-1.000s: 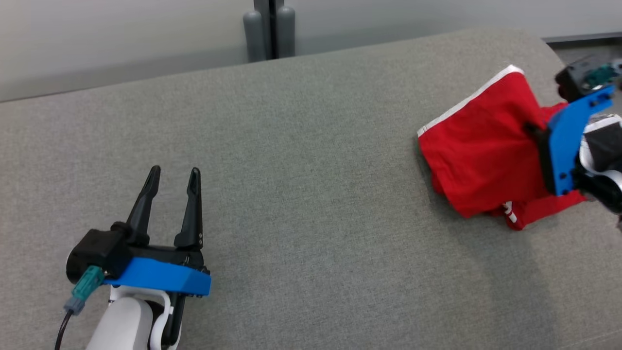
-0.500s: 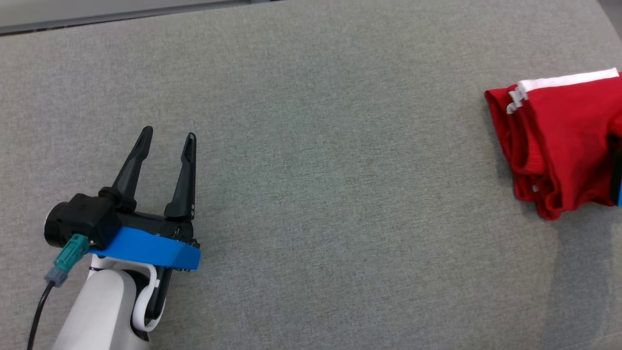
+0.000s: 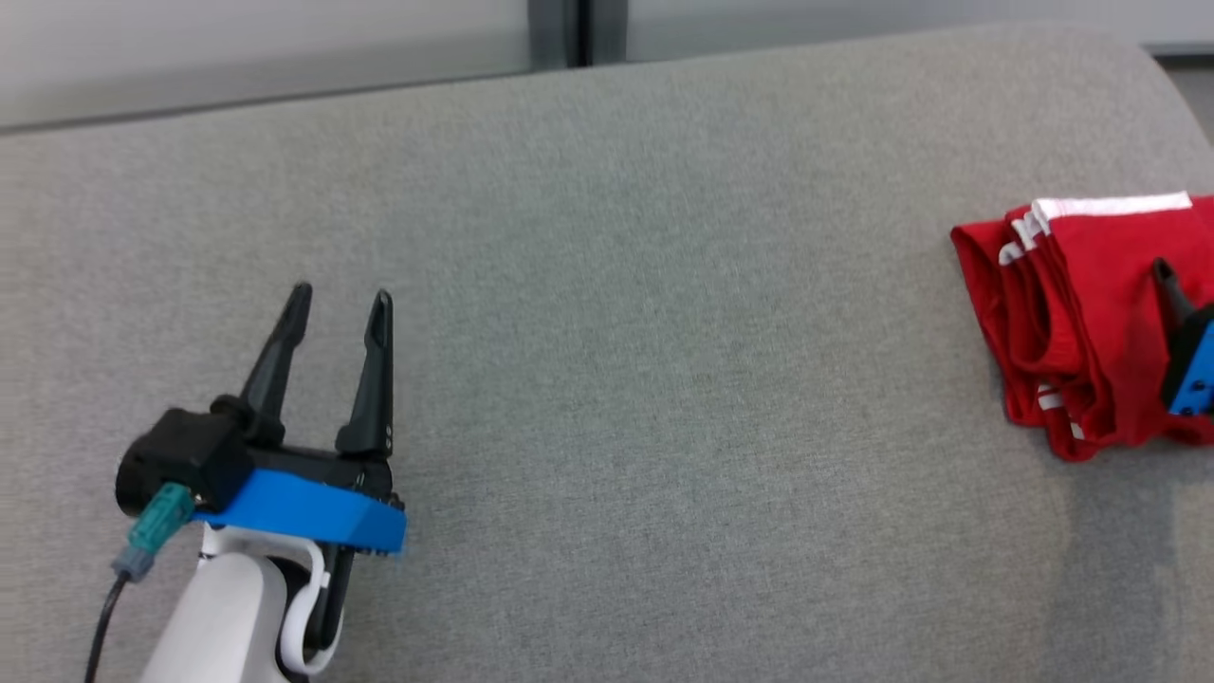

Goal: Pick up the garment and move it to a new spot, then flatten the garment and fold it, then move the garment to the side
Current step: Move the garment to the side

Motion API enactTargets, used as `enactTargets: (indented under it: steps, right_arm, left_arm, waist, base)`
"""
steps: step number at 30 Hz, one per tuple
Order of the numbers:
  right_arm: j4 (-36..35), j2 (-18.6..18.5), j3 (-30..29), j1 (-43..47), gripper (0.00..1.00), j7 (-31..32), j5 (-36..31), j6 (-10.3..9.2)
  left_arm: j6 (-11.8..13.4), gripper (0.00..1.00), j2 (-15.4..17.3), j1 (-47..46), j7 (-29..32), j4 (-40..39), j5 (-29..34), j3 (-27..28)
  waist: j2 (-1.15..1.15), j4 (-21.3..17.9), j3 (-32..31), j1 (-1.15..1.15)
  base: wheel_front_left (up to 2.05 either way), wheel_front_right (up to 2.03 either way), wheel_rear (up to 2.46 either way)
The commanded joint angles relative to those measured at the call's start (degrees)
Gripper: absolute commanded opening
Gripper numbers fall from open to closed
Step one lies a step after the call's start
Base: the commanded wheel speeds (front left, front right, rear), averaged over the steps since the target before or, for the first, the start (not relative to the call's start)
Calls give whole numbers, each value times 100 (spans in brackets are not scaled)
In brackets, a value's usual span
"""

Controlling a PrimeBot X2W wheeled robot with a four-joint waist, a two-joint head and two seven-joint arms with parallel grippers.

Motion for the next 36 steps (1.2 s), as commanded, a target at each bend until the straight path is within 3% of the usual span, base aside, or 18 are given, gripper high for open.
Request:
enactTargets:
  steps: [1,11,19,23,36]
  right_arm:
    - [-108,81,-22,156,100,-127,-53,2]
    - [-2067,768,-161,1613,100,-517,71,2]
    - [-3725,1635,-515,3023,100,-877,-271,2]
    - [-4030,2000,-554,3443,100,-987,-432,3]
    - [-4378,2341,-277,3693,100,-889,-533,3]
  left_arm:
    - [12,100,-46,137,-57,74,-55,10]
    - [67,100,-198,833,-272,390,-271,174]
    - [154,100,-240,1295,-325,382,-309,463]
    - [170,100,-296,1476,-330,378,-292,554]
    - [125,100,-371,1765,-330,527,-249,759]
  waist:
    - [0,-62,-202,0]
    - [0,151,-1111,0]
    - [0,291,-1445,0]
    - [0,361,-1585,0]
    - [0,477,-1734,0]
  base:
    - [0,0,0]
    - [0,0,0]
    - [0,0,0]
    - [0,0,0]
    - [0,0,0]
